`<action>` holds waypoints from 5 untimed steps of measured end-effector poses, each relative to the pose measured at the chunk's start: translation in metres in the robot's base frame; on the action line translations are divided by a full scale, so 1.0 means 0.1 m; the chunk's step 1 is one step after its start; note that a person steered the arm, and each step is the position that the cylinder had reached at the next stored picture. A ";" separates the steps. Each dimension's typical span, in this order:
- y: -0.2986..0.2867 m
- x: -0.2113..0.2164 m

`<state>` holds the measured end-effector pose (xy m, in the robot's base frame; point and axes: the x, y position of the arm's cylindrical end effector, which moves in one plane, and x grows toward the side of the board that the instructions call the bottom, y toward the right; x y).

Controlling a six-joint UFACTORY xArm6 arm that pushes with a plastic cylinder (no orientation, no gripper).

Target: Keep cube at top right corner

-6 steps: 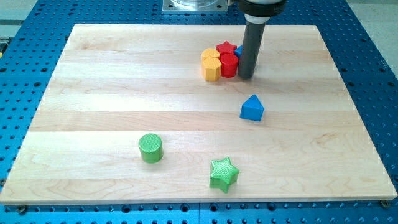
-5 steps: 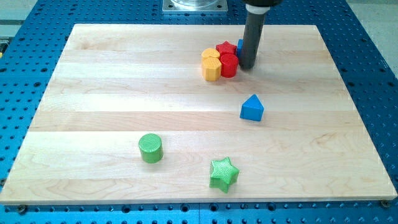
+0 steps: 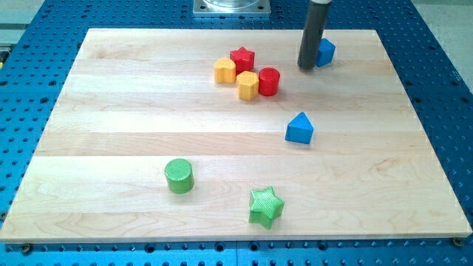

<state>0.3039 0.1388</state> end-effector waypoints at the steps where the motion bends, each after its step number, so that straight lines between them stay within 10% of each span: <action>1: 0.32 -0.22; 3: -0.20 -0.31; 5: 0.63 -0.12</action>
